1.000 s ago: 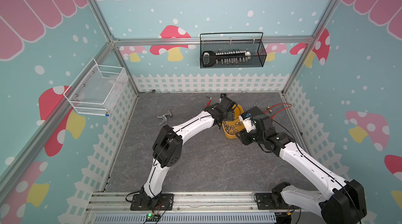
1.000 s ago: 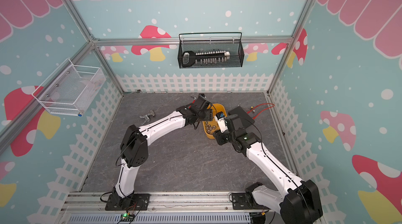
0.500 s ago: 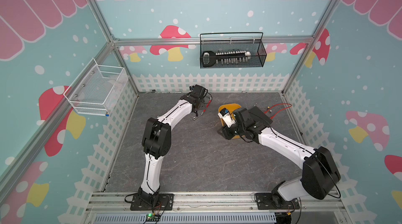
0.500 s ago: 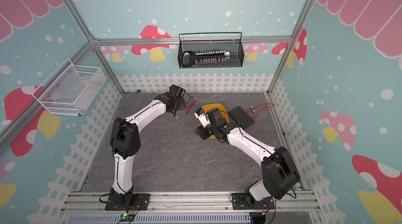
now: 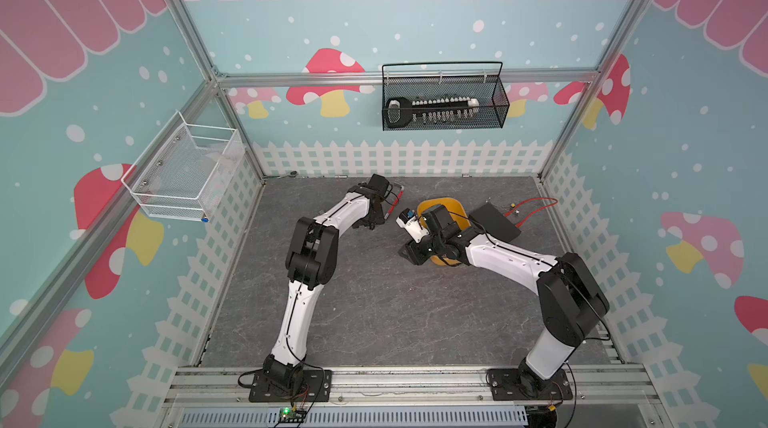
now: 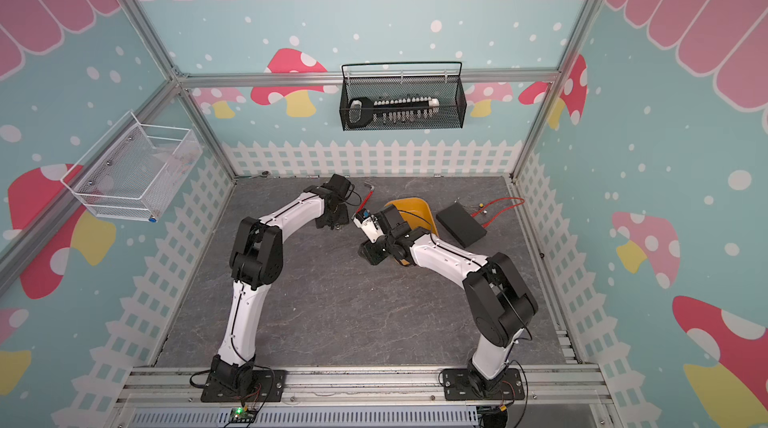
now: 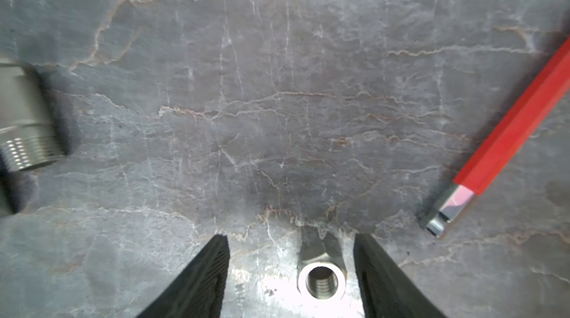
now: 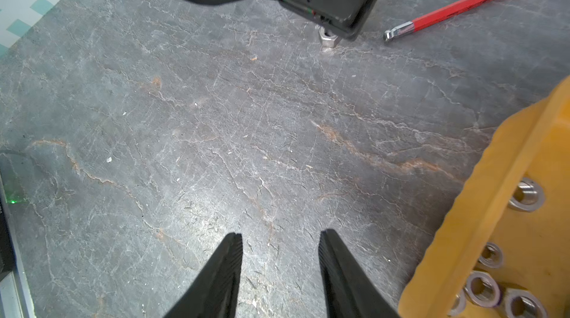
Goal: Put the nuts on the desktop into the storage box
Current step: Pick up the nut from the center of the board.
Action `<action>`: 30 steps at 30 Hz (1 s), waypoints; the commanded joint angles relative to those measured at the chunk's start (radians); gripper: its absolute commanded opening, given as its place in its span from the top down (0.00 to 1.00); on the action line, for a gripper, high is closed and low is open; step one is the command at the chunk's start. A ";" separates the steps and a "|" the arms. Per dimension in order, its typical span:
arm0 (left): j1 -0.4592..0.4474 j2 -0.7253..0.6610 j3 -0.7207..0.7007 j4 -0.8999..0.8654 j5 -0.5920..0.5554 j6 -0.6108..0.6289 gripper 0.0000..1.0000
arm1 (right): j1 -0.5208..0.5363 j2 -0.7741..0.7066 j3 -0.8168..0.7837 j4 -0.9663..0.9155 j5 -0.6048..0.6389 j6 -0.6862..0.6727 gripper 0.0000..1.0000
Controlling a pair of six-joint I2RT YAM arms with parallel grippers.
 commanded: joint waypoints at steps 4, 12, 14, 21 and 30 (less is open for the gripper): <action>0.004 0.017 0.028 -0.014 0.024 0.012 0.42 | 0.011 0.015 0.008 0.016 -0.004 -0.008 0.54; -0.004 0.008 -0.046 -0.013 0.073 0.015 0.48 | 0.011 0.000 0.004 0.010 0.016 -0.005 0.54; -0.008 0.006 -0.056 -0.013 0.078 0.018 0.48 | 0.012 0.000 0.002 0.010 0.017 -0.003 0.54; -0.021 0.009 -0.065 -0.013 0.090 0.022 0.52 | 0.011 0.003 0.001 0.007 0.019 0.000 0.54; -0.028 0.031 -0.054 -0.013 0.094 0.020 0.70 | 0.011 -0.003 -0.004 0.003 0.033 0.001 0.54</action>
